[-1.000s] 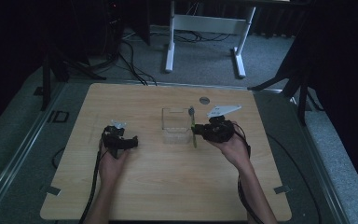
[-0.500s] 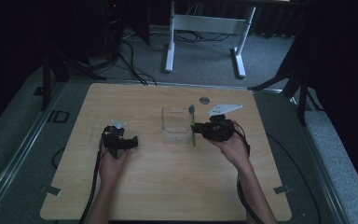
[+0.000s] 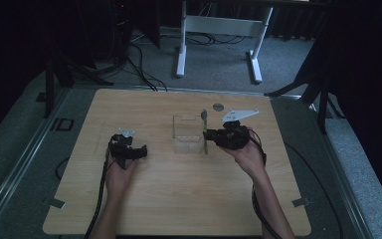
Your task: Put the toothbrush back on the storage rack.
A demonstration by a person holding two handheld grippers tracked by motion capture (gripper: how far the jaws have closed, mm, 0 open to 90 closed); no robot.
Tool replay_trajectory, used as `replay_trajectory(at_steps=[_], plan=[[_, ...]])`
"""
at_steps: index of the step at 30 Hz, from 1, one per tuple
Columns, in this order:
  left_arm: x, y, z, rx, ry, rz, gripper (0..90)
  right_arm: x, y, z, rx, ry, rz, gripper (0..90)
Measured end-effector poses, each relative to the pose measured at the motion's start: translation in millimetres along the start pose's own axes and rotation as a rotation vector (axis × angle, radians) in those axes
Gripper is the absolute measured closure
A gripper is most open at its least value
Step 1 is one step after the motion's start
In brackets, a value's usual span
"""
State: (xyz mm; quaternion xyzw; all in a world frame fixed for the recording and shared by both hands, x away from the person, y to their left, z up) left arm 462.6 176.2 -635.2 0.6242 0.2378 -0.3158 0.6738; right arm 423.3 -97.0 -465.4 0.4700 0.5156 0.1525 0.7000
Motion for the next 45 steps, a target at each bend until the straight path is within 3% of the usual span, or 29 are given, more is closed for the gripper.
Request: replay_trajectory(at_steps=[45], plan=[[0.0,0.0,0.0,0.000,0.000,0.001,9.2,1.7,27.3,2.0,0.050,0.013,0.122,81.8]])
Point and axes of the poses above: each handheld gripper's, and its own axes: x roughly forward along the jaws, y roughly out of its top, z roughly to its right, the point moved 10 cm from there along x, roughly forward along the jaws, and after that the axes turned 8 degrees about -x, right-handed, at the moved point
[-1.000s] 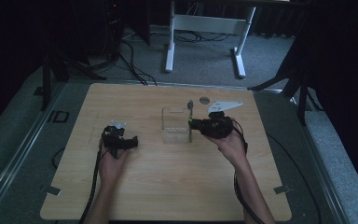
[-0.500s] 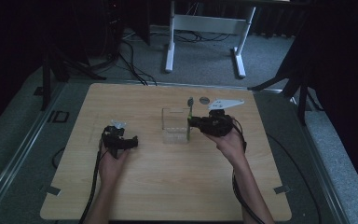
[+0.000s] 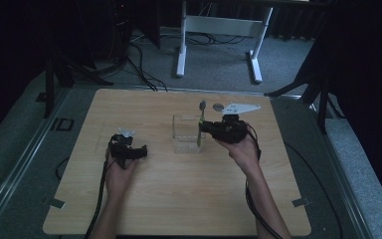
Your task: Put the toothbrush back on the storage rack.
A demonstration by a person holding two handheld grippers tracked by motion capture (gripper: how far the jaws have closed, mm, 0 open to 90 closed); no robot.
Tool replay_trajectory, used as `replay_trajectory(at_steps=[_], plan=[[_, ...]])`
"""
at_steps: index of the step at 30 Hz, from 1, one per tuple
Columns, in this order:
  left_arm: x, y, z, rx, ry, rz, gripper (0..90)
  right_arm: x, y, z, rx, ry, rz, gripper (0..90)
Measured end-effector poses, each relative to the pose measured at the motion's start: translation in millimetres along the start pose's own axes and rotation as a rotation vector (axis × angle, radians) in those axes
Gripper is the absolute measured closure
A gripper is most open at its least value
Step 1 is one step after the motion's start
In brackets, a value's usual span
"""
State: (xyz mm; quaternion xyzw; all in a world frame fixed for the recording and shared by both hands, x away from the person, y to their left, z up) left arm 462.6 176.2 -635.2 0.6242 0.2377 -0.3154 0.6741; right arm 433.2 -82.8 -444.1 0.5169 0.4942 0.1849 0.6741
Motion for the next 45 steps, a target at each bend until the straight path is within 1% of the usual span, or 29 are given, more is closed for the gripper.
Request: replay_trajectory(at_steps=[17,25,29,38,41,45], plan=[[0.0,0.0,0.0,0.001,-0.001,0.000,9.2,1.7,8.3,7.4,0.008,-0.030,0.033,81.8],[-0.1,0.0,-0.1,0.001,0.000,-0.001,9.2,5.6,8.2,10.9,0.008,-0.039,0.027,81.9],[0.0,0.0,-0.1,0.001,0.000,-0.001,9.2,7.9,8.2,14.9,0.012,-0.048,0.034,81.8],[0.0,0.0,-0.1,0.001,0.000,-0.001,9.2,11.2,6.5,24.3,0.014,-0.085,0.033,81.8],[-0.1,0.0,-0.1,0.001,0.000,-0.001,9.2,14.1,4.8,27.1,0.012,-0.095,0.025,81.8],[-0.1,0.0,-0.2,0.002,0.000,-0.001,9.2,16.7,3.1,27.8,0.007,-0.097,0.015,81.8]])
Point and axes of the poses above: each handheld gripper's, and its own axes: x roughly forward along the jaws, y roughly out of its top, z roughly to its right, the point moved 10 cm from there along x, roughly forward along the jaws, and after that the axes turned 8 degrees about -x, right-handed, at the moved point
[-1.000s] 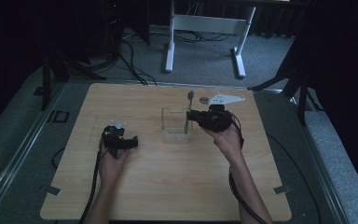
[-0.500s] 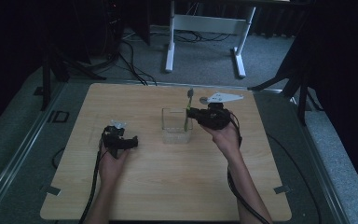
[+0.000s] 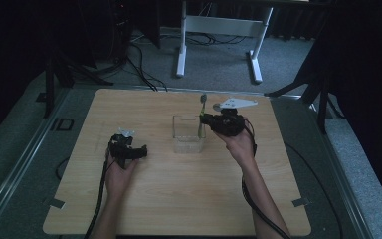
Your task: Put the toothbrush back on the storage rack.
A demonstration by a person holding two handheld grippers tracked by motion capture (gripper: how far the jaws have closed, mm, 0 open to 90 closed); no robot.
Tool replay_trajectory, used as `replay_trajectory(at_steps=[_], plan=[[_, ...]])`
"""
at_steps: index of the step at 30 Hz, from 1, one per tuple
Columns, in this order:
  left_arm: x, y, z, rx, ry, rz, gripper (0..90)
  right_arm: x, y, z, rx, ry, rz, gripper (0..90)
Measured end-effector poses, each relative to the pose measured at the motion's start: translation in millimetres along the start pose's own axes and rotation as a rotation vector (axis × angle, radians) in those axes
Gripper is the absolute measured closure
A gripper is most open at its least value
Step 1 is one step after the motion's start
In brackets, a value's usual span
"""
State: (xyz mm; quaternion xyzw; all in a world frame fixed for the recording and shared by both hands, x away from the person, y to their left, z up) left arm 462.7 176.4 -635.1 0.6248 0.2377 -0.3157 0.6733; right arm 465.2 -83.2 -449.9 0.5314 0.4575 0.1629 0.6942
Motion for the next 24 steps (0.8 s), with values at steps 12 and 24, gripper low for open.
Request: replay_trajectory(at_steps=[12,24], plan=[[0.0,-0.1,0.2,-0.002,0.000,0.000,9.2,10.3,-9.6,1.9,-0.010,-0.019,-0.034,81.8],[0.0,-0.1,0.1,-0.001,-0.001,0.000,9.2,20.6,-24.3,4.4,0.013,-0.009,-0.080,81.8]])
Point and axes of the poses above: each handheld gripper's, and its own axes: x roughly forward along the jaws, y roughly out of its top, z roughly to its right, the point moved 10 cm from there along x, roughly forward along the jaws, and after that the axes turned 8 degrees about -x, right-handed, at the moved point
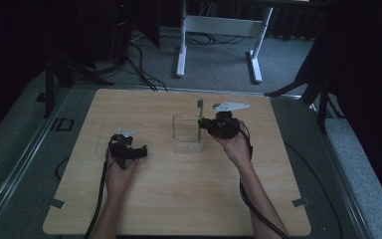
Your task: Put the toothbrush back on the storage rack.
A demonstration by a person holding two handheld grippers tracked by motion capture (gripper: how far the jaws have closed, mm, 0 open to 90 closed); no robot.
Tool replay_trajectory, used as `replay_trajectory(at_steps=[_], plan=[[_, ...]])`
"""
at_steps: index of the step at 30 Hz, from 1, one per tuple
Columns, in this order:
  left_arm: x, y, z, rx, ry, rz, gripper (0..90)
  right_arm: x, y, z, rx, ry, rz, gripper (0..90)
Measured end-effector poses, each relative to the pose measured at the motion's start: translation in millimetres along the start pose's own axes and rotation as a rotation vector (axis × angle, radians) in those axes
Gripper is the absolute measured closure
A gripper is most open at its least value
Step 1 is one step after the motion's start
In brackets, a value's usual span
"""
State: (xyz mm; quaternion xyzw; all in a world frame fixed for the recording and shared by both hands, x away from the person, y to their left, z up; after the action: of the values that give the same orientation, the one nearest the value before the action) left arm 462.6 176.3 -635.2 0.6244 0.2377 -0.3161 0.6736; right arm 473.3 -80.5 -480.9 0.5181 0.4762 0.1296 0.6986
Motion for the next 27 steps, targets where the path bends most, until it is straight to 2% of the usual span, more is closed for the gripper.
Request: replay_trajectory(at_steps=[4,15,22,27], plan=[[0.0,0.0,0.0,0.000,0.000,0.000,9.2,4.7,-7.1,-0.5,0.003,0.010,-0.029,81.7],[0.0,0.1,0.0,-0.001,0.000,0.001,9.2,9.8,-18.8,-0.5,0.014,0.025,-0.063,81.1],[0.0,0.1,-0.1,-0.001,0.001,0.001,9.2,12.0,-23.1,-3.5,0.014,0.036,-0.078,78.2],[-0.1,0.0,-0.1,0.000,0.001,0.000,9.2,10.4,-21.4,-4.0,0.008,0.035,-0.068,75.7]])
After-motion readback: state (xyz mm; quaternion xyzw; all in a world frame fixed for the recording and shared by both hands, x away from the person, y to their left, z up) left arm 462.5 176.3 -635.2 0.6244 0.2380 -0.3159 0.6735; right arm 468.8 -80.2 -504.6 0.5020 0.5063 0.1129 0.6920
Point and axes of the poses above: each handheld gripper's, and its own axes: x roughly forward along the jaws, y roughly out of its top, z roughly to its right, the point moved 10 cm from there along x, roughly forward along the jaws, and after that the axes turned 8 degrees about -x, right-handed, at the moved point
